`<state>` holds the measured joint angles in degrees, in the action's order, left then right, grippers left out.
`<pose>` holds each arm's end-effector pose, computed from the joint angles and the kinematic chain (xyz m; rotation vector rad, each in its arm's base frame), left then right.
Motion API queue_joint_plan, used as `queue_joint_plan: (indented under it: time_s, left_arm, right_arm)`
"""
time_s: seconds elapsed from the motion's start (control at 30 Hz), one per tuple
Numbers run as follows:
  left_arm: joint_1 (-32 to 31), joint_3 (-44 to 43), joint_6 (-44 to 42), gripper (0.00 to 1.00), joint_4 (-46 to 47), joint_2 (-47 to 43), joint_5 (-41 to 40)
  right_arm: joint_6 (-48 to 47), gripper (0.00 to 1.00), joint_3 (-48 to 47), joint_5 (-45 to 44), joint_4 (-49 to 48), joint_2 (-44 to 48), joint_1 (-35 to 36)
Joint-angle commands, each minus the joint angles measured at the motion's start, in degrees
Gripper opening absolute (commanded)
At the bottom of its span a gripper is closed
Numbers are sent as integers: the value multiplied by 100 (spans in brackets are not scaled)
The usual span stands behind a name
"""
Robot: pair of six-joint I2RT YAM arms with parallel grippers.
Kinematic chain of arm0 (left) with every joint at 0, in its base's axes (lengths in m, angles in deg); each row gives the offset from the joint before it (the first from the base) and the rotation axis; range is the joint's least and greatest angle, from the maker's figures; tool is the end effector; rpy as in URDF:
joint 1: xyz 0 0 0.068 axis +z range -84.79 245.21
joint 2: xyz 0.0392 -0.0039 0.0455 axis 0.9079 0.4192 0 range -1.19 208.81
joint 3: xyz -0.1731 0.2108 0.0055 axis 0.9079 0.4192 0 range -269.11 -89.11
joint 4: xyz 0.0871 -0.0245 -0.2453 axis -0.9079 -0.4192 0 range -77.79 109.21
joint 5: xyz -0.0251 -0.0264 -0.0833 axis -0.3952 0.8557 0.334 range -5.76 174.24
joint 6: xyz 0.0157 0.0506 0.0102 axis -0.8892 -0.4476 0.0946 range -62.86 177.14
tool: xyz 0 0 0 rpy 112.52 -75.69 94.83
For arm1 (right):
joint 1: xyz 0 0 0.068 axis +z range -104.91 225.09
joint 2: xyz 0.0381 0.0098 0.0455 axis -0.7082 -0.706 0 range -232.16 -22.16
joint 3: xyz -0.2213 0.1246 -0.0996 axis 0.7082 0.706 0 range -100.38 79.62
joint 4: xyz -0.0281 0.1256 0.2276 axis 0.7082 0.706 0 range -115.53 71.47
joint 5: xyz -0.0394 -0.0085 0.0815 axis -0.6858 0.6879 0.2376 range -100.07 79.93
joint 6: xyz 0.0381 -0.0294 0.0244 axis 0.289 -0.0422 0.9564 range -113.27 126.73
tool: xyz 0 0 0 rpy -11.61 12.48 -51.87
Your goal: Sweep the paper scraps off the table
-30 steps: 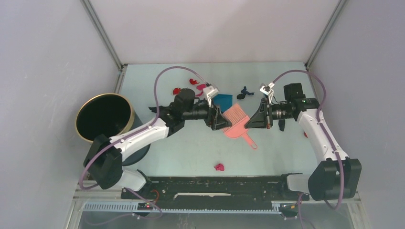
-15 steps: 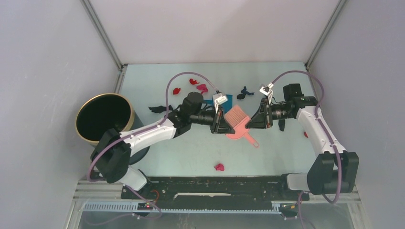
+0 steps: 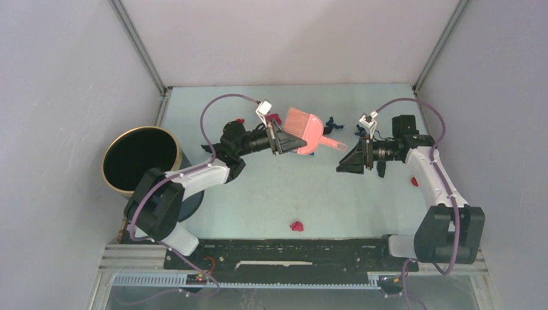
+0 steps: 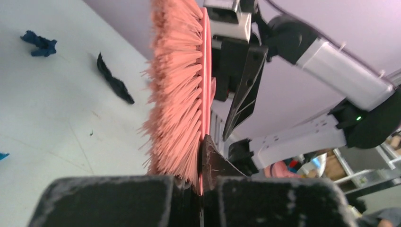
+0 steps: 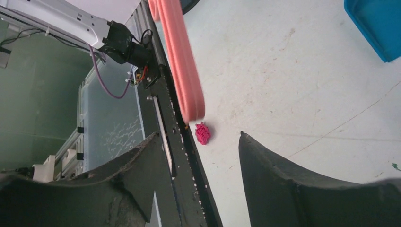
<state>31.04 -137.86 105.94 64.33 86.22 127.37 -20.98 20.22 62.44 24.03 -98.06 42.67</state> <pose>0.2646 -0.2090 0.2823 0.4982 1.6761 -1.6596 0.2432 0.0237 0.2801 -0.7715 1.9604 1.3595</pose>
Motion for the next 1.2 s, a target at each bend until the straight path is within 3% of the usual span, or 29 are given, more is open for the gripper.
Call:
queue_joint_plan:
  time_s: [0.0, 0.2, 0.43, 0.67, 0.8, 1.1, 1.17]
  left_arm:
    - [130, 27, 1385, 0, 1903, 265, -33]
    - [127, 142, 1322, 0, 1896, 224, -95]
    - [113, 111, 1432, 0, 1899, 395, -103]
    - [-2, 79, 1466, 0, 1895, 552, -78]
    - [-70, 36, 1466, 0, 1841, 628, -61]
    - [-227, 42, 1436, 0, 1798, 756, -91]
    - [-226, 58, 1423, 0, 1790, 771, -103]
  right_arm:
    - [176, 67, -13, 295, -230, 129, -84]
    - [559, 76, -13, 854, -436, 132, -386]
    - [1155, 77, -15, 1317, -897, 129, -556]
    - [1974, 76, -13, 1099, -1738, 287, -337]
    - [2523, 68, -11, 964, -2279, 334, -221]
    - [2611, 44, -10, 920, -2350, 362, -31]
    - [2537, 32, -6, 862, -2287, 393, -47]
